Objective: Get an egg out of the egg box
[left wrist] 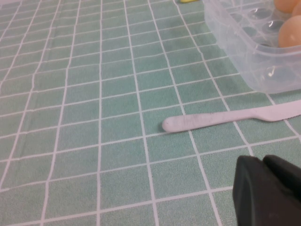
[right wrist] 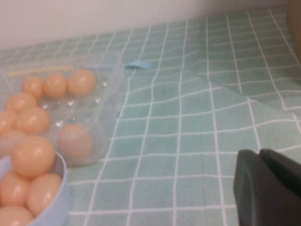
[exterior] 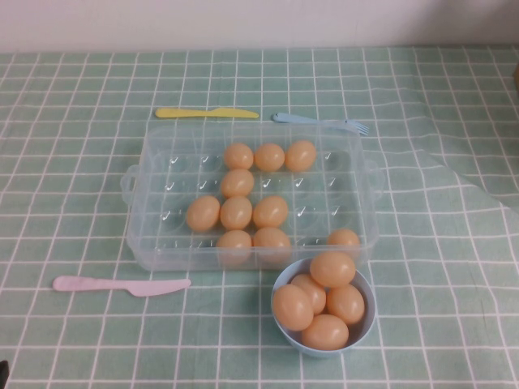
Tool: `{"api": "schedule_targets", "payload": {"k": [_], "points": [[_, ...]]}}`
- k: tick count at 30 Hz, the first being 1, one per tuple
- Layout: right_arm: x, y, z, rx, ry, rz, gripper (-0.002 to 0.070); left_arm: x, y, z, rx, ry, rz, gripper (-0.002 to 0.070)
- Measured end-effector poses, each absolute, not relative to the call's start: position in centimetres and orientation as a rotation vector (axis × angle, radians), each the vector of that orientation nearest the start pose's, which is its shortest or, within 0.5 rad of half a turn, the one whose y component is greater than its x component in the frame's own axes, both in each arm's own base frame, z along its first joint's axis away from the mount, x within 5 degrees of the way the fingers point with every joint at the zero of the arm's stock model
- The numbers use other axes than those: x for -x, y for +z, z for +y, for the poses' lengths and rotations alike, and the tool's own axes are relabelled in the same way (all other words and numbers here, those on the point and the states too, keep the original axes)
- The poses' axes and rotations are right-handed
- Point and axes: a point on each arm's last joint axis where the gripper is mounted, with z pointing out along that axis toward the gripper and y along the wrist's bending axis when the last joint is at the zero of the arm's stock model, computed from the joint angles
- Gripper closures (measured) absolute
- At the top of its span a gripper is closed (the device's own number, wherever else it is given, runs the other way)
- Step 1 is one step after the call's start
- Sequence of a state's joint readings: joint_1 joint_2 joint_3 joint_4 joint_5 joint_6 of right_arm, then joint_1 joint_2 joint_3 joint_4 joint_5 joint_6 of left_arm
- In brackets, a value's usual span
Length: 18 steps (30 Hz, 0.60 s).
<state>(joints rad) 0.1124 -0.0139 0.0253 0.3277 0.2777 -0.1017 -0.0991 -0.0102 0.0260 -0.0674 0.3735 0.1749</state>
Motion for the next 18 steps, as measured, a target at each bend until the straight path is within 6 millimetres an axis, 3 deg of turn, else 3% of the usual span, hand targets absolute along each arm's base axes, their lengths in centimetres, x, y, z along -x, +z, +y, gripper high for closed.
{"api": "schedule_targets", "payload": {"k": [9,18], "points": [[-5.5,19.7,1.2,-0.270,0.537,1.588,0.0694,-5.2,17.1,-0.7,-0.214,-0.014,1.860,0.0678],[-5.5,20.0,1.1,-0.263,0.518,1.561,0.0694,-5.2,17.1,-0.7,-0.214,-0.014,1.860,0.0678]]}}
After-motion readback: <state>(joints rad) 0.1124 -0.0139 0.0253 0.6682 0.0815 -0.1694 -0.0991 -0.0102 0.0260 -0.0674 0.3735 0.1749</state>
